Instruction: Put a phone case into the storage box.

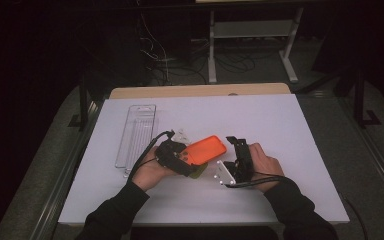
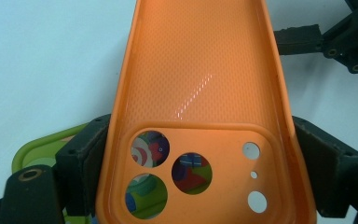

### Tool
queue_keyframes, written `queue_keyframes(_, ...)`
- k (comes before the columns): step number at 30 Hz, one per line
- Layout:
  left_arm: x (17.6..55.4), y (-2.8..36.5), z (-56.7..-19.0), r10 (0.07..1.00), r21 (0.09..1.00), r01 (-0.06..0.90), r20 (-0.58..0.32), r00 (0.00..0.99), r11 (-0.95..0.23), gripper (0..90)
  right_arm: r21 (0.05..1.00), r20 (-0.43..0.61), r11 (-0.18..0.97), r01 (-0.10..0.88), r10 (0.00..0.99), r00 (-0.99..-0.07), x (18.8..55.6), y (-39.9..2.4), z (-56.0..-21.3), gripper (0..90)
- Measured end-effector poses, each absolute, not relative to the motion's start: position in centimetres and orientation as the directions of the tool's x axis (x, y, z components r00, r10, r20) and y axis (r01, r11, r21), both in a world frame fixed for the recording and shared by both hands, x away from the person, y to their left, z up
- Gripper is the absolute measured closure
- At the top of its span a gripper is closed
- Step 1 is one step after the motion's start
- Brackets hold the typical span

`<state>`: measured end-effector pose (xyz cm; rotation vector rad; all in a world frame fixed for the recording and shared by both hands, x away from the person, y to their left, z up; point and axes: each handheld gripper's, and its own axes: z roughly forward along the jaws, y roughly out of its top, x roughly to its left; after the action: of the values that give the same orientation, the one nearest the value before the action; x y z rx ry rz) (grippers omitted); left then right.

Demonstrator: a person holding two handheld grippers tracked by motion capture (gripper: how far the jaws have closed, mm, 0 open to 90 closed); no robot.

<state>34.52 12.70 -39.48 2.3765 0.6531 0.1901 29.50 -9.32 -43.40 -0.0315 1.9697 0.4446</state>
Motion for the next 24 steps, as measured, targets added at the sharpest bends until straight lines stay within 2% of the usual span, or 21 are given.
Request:
queue_keyframes(10, 34.4, 12.6, -39.4, 0.492, 0.643, 0.397, -0.037, 0.87, -0.655, 15.9, 0.26, -0.899, 0.937, -0.234, 0.146, -0.413, 28.8, -8.6, -43.7, 4.9)
queue_keyframes(11, 34.4, 12.5, -39.4, 0.494, 0.647, 0.399, -0.039, 0.869, -0.65, 15.9, 0.255, -0.91, 0.934, -0.252, 0.143, -0.389, 28.8, -8.5, -43.6, 5.3)
queue_keyframes(12, 34.3, 12.5, -39.4, 0.493, 0.648, 0.401, -0.044, 0.869, -0.648, 15.9, 0.212, -0.922, 0.937, -0.278, 0.098, -0.374, 28.9, -8.5, -43.5, 5.7)
queue_keyframes(14, 34.3, 12.4, -39.3, 0.489, 0.648, 0.396, -0.042, 0.871, -0.651, 15.8, 0.204, -0.924, 0.936, -0.285, 0.087, -0.373, 28.8, -8.3, -43.6, 6.9)
queue_keyframes(24, 34.0, 12.1, -39.1, 0.463, 0.663, 0.368, -0.036, 0.886, -0.652, 15.9, 0.171, -0.945, 0.933, -0.318, 0.064, -0.32, 28.1, -7.6, -43.5, 19.6)
